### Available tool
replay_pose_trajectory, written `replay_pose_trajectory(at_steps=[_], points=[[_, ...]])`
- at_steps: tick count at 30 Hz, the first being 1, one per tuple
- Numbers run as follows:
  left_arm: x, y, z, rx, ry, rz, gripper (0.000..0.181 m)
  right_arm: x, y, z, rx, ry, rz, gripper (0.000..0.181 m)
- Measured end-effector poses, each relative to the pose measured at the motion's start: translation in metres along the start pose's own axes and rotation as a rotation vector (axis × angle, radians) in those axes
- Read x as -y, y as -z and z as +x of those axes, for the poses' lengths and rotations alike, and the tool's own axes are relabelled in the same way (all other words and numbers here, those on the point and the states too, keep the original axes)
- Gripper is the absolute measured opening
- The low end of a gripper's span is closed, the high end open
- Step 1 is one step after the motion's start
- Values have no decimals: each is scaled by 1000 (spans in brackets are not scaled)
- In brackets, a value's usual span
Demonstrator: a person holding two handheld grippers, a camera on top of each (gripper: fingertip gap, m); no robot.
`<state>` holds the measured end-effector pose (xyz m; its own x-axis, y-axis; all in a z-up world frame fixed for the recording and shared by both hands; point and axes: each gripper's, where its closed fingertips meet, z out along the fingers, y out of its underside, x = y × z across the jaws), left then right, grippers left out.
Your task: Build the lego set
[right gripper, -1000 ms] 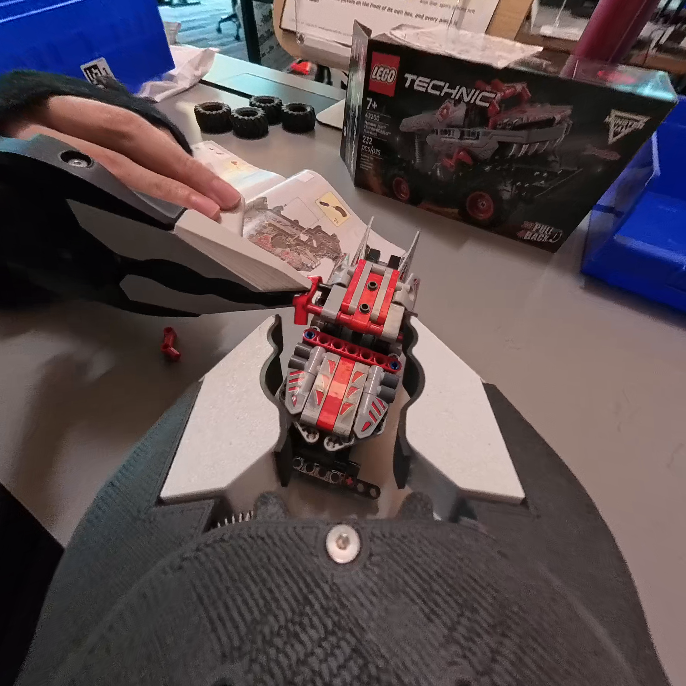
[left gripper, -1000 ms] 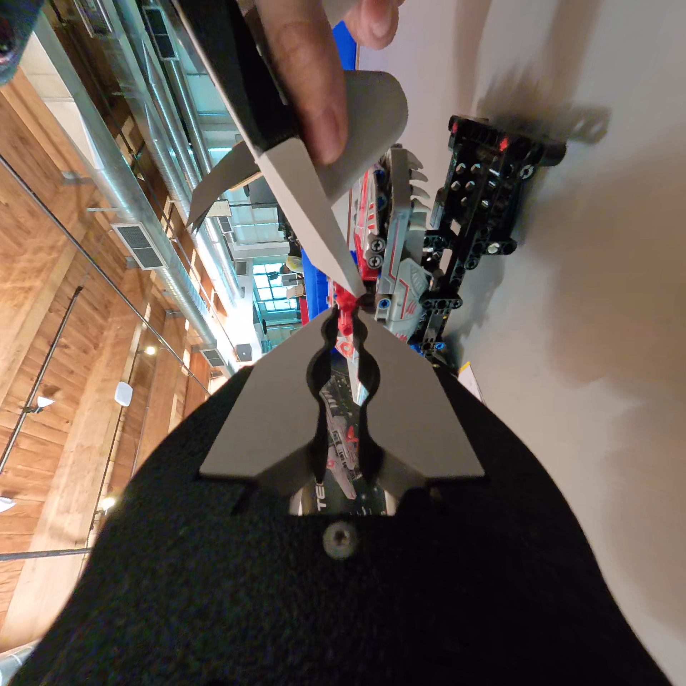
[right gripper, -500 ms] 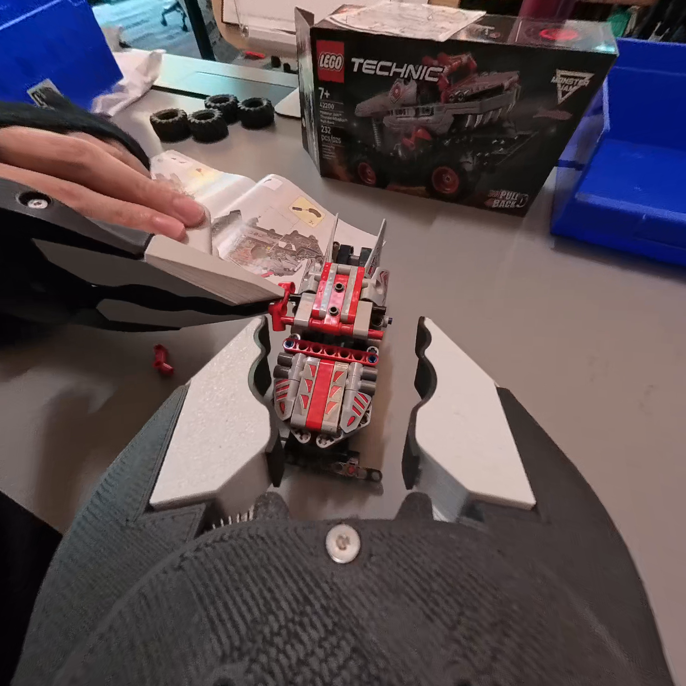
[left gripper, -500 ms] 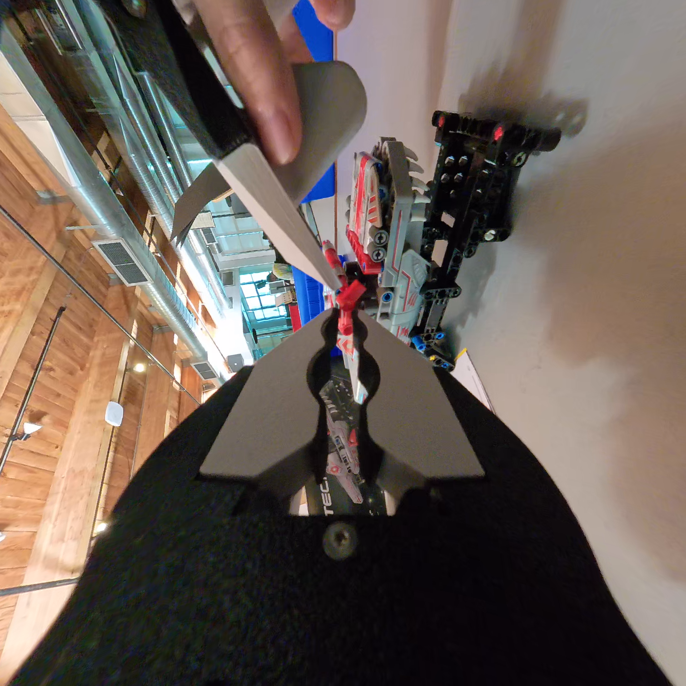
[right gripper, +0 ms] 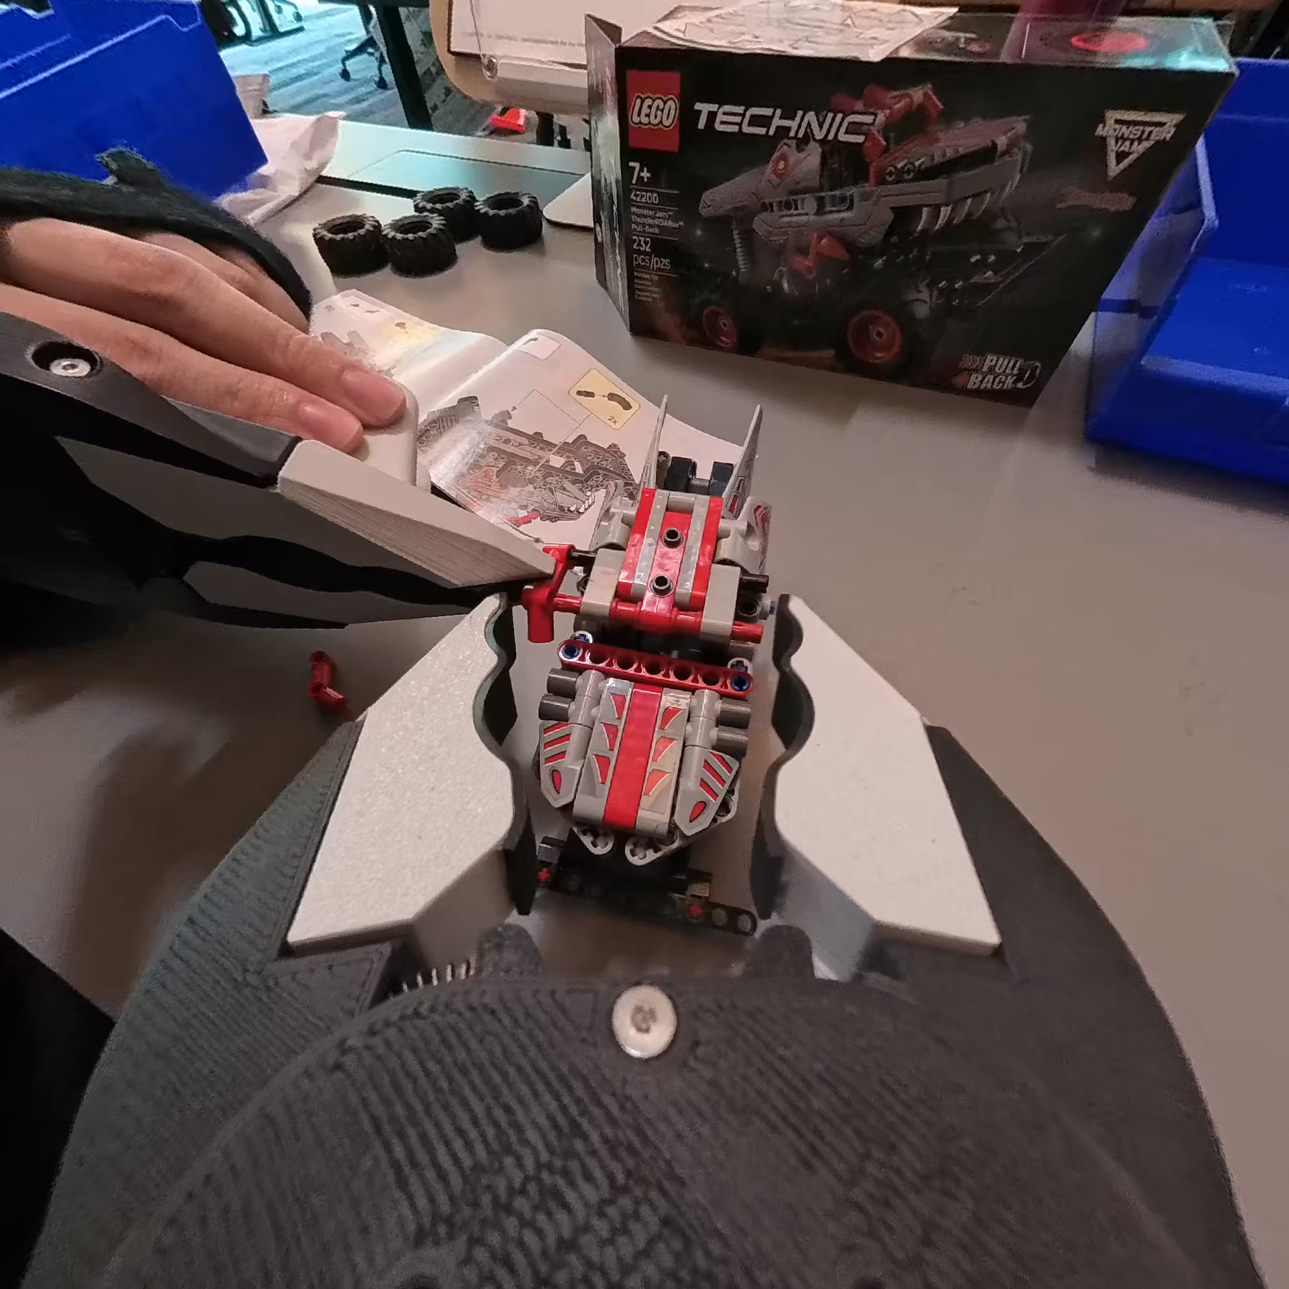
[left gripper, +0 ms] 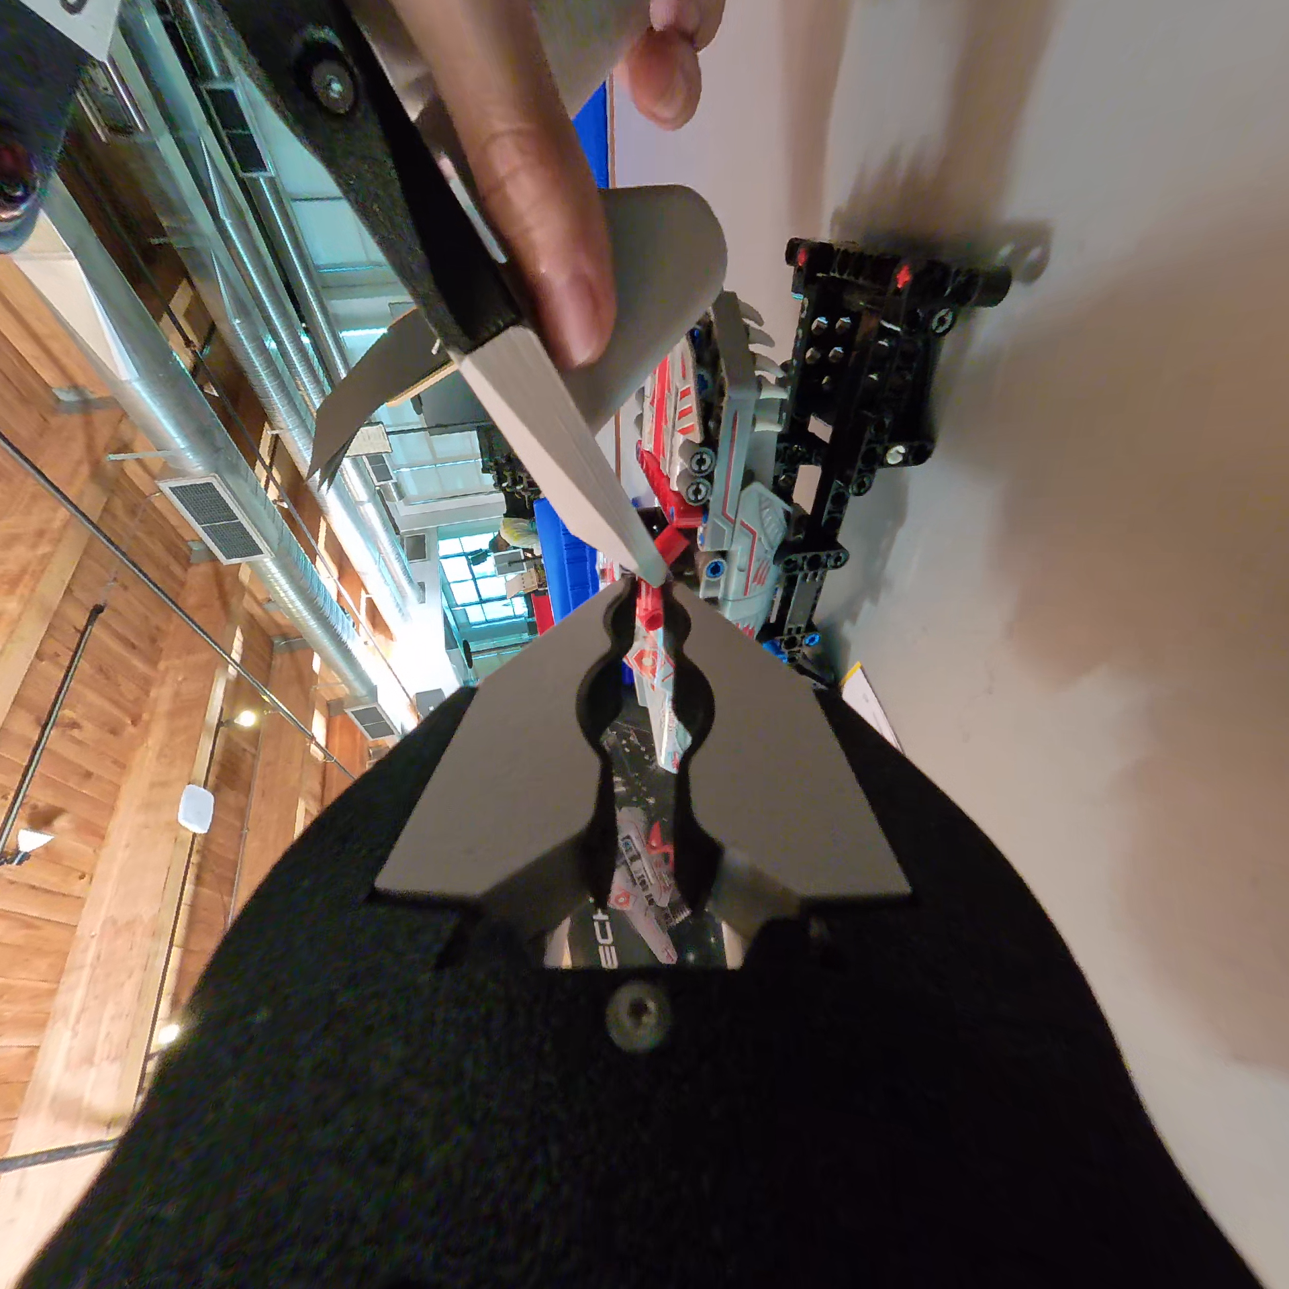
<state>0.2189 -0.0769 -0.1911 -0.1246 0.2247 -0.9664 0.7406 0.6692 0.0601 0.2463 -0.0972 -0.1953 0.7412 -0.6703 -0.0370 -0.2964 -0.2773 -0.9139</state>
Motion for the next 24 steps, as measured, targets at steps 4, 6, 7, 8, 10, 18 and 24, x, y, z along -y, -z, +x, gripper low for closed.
replay_pose_trajectory(at_steps=[4,6,7,8,10,18,24], points=[[1,1,0,-15,-41,2,4,-1,1,2,-16,16,-17,79],[2,2,0,-22,-61,0,4,-2,1,2,-15,26,-29,78],[3,2,0,-21,-65,2,4,-1,1,1,-11,23,-28,78],[3,2,0,-20,-72,6,4,-1,1,2,-6,17,-25,78],[1,3,-2,-20,-77,2,4,-4,1,-4,45,0,-33,82],[3,4,-4,-61,-25,27,4,-1,-2,-5,68,32,-10,77],[4,5,-4,-96,-62,38,4,-3,-3,-1,28,87,-22,69]])
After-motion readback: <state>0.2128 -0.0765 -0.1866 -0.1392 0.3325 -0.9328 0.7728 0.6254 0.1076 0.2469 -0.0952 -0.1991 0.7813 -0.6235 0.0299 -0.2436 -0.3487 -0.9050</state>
